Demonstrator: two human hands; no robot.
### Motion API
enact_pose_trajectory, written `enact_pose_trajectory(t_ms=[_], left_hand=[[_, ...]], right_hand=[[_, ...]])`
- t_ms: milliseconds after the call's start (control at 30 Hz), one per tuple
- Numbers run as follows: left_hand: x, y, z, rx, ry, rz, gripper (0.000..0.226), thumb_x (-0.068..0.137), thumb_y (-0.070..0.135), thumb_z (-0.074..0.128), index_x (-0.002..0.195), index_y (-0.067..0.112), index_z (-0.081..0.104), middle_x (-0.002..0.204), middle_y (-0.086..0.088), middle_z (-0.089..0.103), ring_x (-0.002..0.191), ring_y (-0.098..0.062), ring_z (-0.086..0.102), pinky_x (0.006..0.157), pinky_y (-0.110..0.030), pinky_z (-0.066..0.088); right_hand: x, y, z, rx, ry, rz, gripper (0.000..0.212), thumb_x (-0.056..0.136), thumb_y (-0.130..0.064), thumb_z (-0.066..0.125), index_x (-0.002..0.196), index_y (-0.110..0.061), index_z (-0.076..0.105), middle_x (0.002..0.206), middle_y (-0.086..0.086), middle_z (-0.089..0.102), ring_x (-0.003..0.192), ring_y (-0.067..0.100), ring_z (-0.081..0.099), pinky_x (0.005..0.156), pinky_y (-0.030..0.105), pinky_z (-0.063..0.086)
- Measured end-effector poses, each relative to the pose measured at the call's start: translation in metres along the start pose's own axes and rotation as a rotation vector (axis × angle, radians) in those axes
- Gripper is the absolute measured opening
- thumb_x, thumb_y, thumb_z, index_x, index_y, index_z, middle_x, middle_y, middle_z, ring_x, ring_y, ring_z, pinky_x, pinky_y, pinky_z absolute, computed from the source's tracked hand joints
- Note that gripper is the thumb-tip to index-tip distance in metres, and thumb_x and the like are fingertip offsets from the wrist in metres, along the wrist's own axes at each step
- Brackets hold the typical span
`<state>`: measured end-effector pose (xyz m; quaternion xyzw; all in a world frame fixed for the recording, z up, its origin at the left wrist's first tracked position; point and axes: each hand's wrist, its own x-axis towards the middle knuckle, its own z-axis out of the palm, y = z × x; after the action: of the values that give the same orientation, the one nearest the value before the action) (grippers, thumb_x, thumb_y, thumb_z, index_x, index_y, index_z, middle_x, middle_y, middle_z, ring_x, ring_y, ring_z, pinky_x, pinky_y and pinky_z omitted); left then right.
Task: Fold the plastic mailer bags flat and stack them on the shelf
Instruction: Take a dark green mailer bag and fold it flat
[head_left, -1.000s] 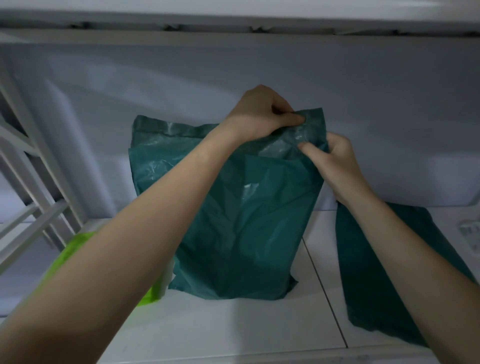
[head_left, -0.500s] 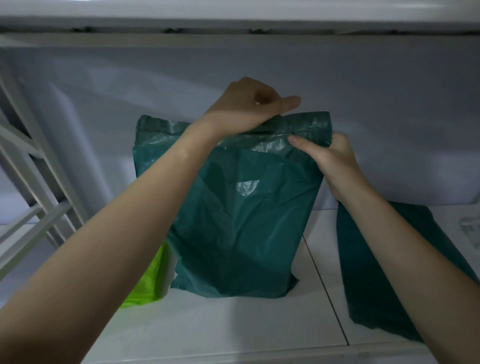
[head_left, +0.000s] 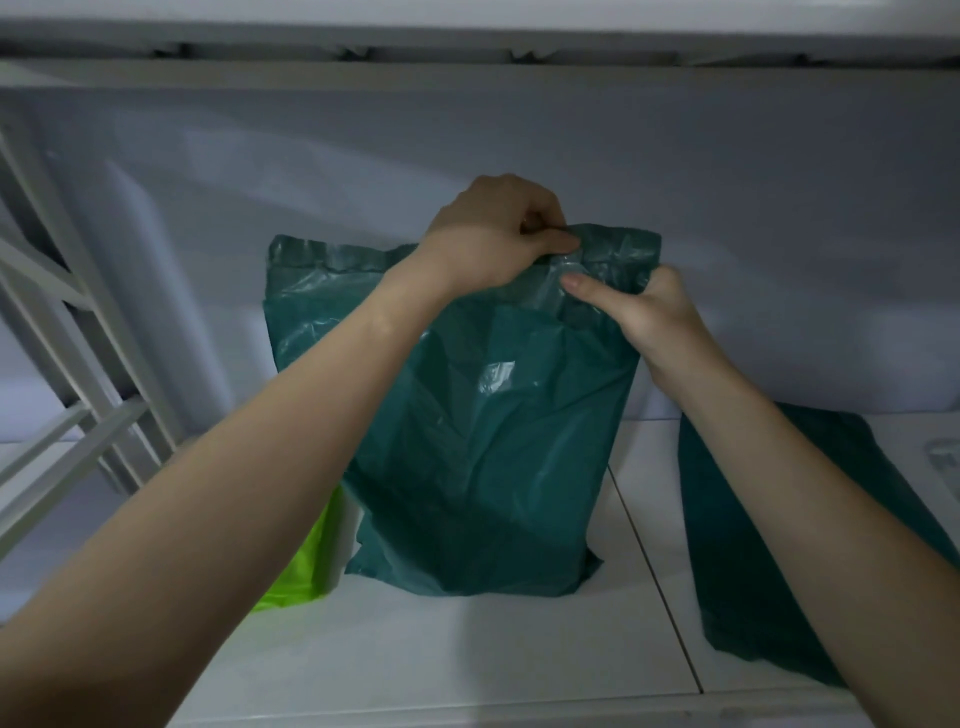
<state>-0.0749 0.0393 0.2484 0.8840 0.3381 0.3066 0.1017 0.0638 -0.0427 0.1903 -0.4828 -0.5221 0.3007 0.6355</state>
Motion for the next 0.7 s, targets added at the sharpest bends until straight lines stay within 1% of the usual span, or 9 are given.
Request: enact_pose_trajectory(t_ms=[100,167,300,333,400,467,533,600,700], left_hand=[[0.0,0.0,0.001,0.02,0.018,0.007,0.01,0.086,0.04,0.062,0.083,0.031,0.061,0.087,0.011,0.061,0.087,-0.01,0.057,0.081,-0.026,0.047],[-0.001,0.001,-0.002,0.027,0.007,0.025,0.013,0.087,0.038,0.062,0.087,0.026,0.065,0.087,0.011,0.06,0.085,-0.009,0.056,0.078,-0.023,0.045],[0.0,0.002,-0.002,0.022,0.007,0.059,0.019,0.088,0.035,0.062,0.093,0.018,0.069,0.085,0.011,0.059,0.075,-0.004,0.053,0.06,-0.007,0.037],[0.0,0.001,0.0,0.007,0.013,0.056,0.02,0.088,0.036,0.062,0.093,0.018,0.069,0.083,0.012,0.058,0.071,-0.001,0.051,0.06,-0.003,0.036],[-0.002,0.0,0.0,-0.027,0.027,0.042,0.025,0.088,0.041,0.06,0.09,0.019,0.069,0.079,0.015,0.058,0.068,0.005,0.05,0.06,0.0,0.036],[-0.006,-0.001,-0.007,-0.087,0.031,0.019,0.039,0.093,0.049,0.048,0.092,0.017,0.071,0.083,0.013,0.065,0.07,0.007,0.053,0.064,-0.001,0.036],[-0.009,-0.006,-0.018,-0.157,0.01,-0.012,0.045,0.093,0.056,0.041,0.096,0.024,0.073,0.091,0.015,0.069,0.078,0.007,0.059,0.074,-0.007,0.042],[-0.011,-0.011,-0.027,-0.101,-0.046,-0.002,0.038,0.086,0.06,0.051,0.098,0.03,0.072,0.096,0.02,0.067,0.086,0.009,0.058,0.079,-0.008,0.044],[-0.012,-0.015,-0.026,0.001,-0.103,0.02,0.034,0.08,0.055,0.063,0.103,0.031,0.07,0.098,0.019,0.064,0.084,0.011,0.055,0.072,0.002,0.039]], right_hand=[[-0.001,0.004,-0.001,-0.016,-0.044,0.023,0.01,0.081,-0.013,0.071,0.091,-0.016,0.069,0.089,-0.004,0.073,0.083,0.009,0.07,0.069,0.018,0.053],[-0.002,0.004,-0.002,-0.015,-0.059,0.033,0.012,0.082,-0.013,0.07,0.093,-0.016,0.069,0.091,-0.004,0.073,0.084,0.009,0.069,0.069,0.018,0.053],[0.0,0.001,-0.003,-0.038,-0.074,0.046,0.014,0.082,-0.013,0.069,0.095,-0.019,0.069,0.093,-0.006,0.072,0.084,0.007,0.069,0.07,0.017,0.053],[0.001,0.0,-0.003,-0.054,-0.068,0.049,0.014,0.083,-0.013,0.069,0.094,-0.02,0.069,0.091,-0.008,0.072,0.083,0.005,0.068,0.069,0.016,0.053],[0.002,0.0,-0.004,-0.078,-0.041,0.06,0.011,0.084,-0.013,0.067,0.091,-0.022,0.068,0.088,-0.009,0.071,0.078,0.002,0.067,0.067,0.015,0.052],[0.002,0.001,-0.006,-0.065,-0.013,0.085,0.009,0.085,-0.013,0.065,0.09,-0.021,0.069,0.089,-0.006,0.071,0.078,0.005,0.068,0.07,0.017,0.053],[0.001,0.002,-0.009,-0.031,-0.004,0.116,0.009,0.085,-0.014,0.065,0.089,-0.021,0.07,0.09,-0.004,0.072,0.082,0.009,0.068,0.075,0.022,0.053],[0.002,0.002,-0.01,0.005,-0.004,0.122,0.009,0.085,-0.015,0.064,0.089,-0.021,0.07,0.09,-0.005,0.073,0.084,0.01,0.068,0.078,0.023,0.053],[0.003,-0.002,-0.005,0.052,-0.011,0.09,0.01,0.086,-0.02,0.065,0.095,-0.019,0.07,0.097,-0.003,0.073,0.091,0.013,0.068,0.078,0.023,0.052]])
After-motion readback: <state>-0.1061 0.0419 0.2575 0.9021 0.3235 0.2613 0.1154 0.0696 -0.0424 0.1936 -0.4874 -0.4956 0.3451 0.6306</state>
